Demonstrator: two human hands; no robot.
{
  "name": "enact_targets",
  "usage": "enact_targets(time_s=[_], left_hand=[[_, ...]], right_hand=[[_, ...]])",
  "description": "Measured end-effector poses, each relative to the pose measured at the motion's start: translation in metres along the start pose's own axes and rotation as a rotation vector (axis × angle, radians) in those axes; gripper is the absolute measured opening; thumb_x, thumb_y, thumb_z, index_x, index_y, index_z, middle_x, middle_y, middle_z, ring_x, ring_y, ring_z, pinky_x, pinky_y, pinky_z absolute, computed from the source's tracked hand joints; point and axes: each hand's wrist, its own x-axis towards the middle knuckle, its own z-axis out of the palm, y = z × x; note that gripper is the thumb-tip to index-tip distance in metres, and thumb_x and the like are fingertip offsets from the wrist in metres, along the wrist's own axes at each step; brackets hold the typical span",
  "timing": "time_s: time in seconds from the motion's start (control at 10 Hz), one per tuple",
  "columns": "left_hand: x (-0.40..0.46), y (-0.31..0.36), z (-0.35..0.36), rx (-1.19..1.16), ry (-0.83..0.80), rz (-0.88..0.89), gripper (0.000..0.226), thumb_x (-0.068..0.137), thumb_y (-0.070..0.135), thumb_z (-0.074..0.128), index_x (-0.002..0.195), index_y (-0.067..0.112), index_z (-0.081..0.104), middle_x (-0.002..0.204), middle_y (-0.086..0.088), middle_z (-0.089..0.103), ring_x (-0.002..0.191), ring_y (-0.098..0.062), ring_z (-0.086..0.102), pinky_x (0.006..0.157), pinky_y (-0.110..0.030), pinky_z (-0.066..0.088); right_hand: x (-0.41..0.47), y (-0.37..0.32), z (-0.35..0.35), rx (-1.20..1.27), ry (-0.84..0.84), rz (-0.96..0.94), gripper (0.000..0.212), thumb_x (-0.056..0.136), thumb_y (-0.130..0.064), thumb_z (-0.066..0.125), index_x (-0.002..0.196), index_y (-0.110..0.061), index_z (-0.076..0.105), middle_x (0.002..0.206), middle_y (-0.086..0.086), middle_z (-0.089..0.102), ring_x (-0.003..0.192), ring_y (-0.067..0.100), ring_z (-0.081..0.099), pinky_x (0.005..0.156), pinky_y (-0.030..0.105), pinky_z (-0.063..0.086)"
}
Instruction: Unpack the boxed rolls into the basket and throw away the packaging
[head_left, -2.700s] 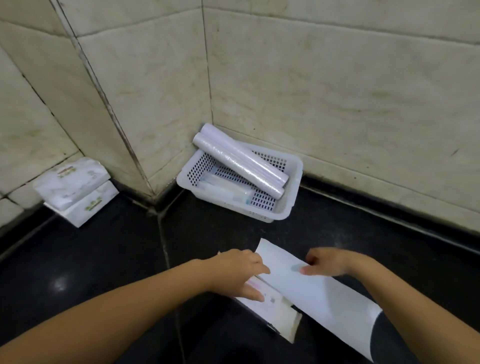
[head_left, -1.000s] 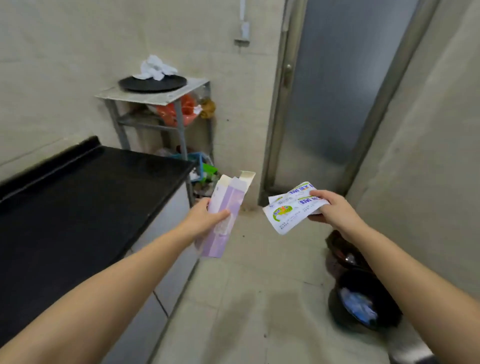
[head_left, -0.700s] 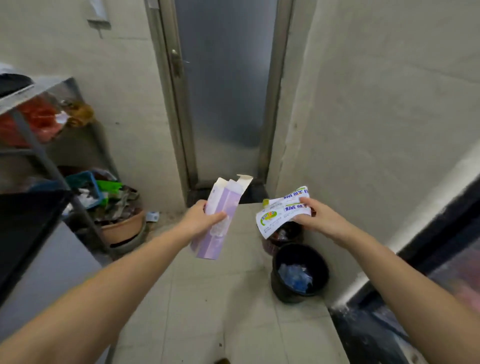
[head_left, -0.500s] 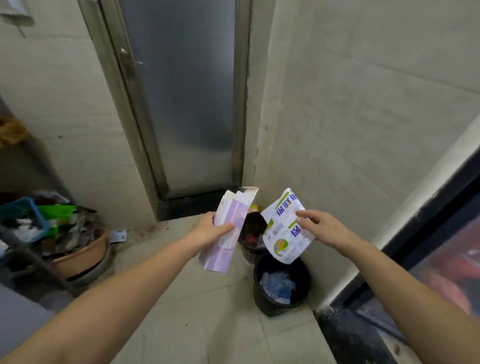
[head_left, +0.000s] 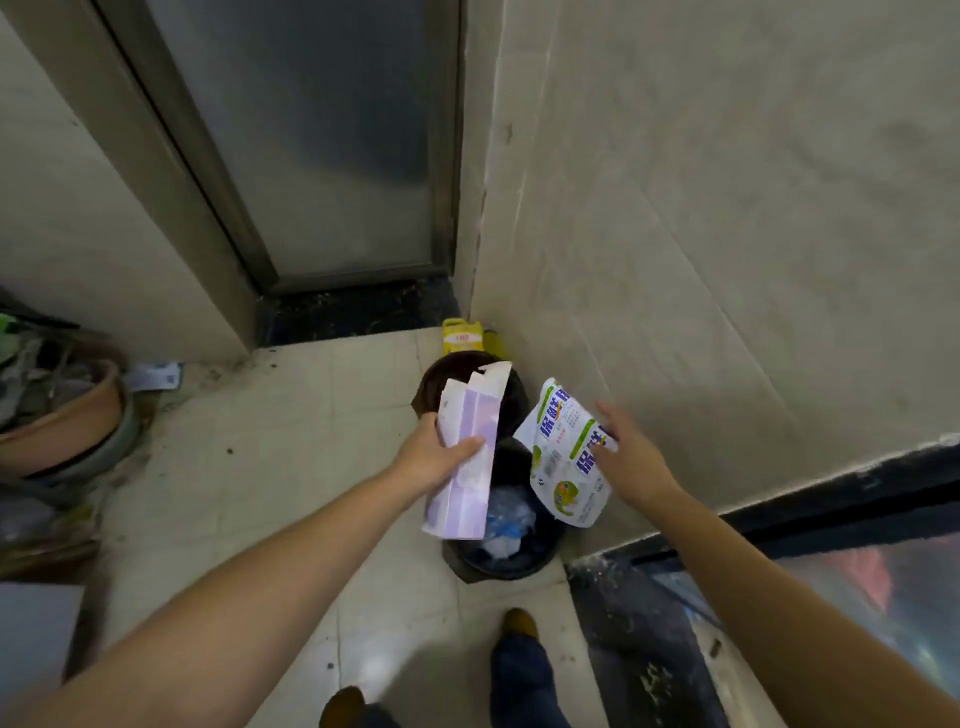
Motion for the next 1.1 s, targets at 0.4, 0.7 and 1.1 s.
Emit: enact_targets(time_s=[0.4,0.7,1.1], left_hand=[[0.191,-0.192,0.17,0.244,0.122,-0.307,0.07,0.089,0.056,0.043,0.147,0.034,0.009,0.131,-0.013,0.048,0.112,-0.034,0.055,0.087,-0.042,0.046],[0.288,-0.353,0.275,0.071,0.106,-0.575,0.068,0.091,0.049,0.045,0.147,0.026,0.015,0.145,-0.021,0.036,0.12,-0.043,0.048,0.095,-0.051,0.048],[0.25,-0.237,0.184,0.191,0.096,-0.52,0.06,0.092,0.044,0.044,0.139,0.009,0.033,0.138,-0.022,0.035,0.118,-0.043,0.048,0.096,-0.047,0.044]], right_hand=[[0.171,0.198,0.187,-0.108,-0.142,-0.025,0.055,0.094,-0.005,0.047,0.144,-0.02,0.032,0.144,0.01,0.044,0.129,0.028,0.045,0.108,0.038,0.039],[0.231,0.344,0.325,-0.202,-0.305,0.078,0.068,0.09,0.005,0.047,0.147,-0.023,0.023,0.151,0.013,0.031,0.135,0.032,0.036,0.111,0.041,0.033],[0.225,0.242,0.238,-0.267,-0.467,-0.001,0.062,0.096,-0.026,0.049,0.149,-0.013,0.019,0.15,0.018,0.028,0.13,0.036,0.039,0.109,0.044,0.037]])
